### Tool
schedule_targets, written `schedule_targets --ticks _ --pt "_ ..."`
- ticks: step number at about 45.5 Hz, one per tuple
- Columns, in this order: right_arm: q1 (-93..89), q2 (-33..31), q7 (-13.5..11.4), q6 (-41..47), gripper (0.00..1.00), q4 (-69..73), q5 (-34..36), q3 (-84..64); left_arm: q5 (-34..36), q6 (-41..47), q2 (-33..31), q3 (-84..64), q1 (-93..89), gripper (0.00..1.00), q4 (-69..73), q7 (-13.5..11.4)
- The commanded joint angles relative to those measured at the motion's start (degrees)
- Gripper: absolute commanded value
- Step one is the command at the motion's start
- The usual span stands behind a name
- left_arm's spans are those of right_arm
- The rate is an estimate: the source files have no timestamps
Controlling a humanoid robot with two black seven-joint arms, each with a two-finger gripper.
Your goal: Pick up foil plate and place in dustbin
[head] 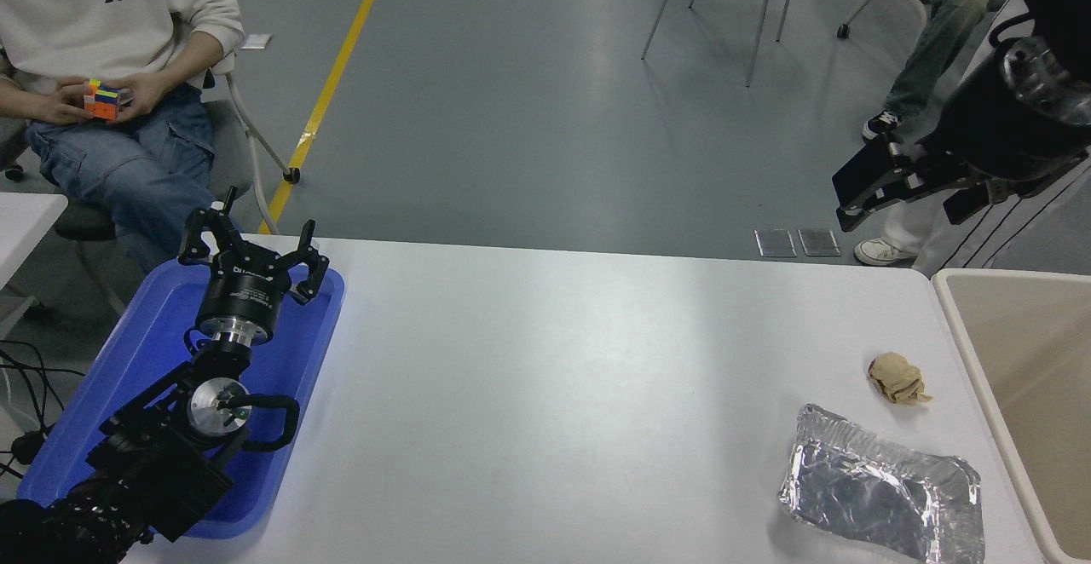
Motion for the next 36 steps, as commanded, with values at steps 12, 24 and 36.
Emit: schedule_targets --ticks 12,24,36 --pt "0.2 0.0 0.0 0.0 1.0 0.0 0.0 0.0 0.0 0.1 0.1 0.0 0.0 1.0 0.1 0.0" --pt "-0.4 0.3 0.0 0.0 1.0 0.0 0.0 0.1 0.0 0.0 0.0 0.0 0.0 1.0 0.0 0.0" --pt "-1.2 0.6 0.0 0.0 1.0 0.0 0.0 0.0 0.0 0.1 0.0 0.0 0.0 1.0 0.0 0.0"
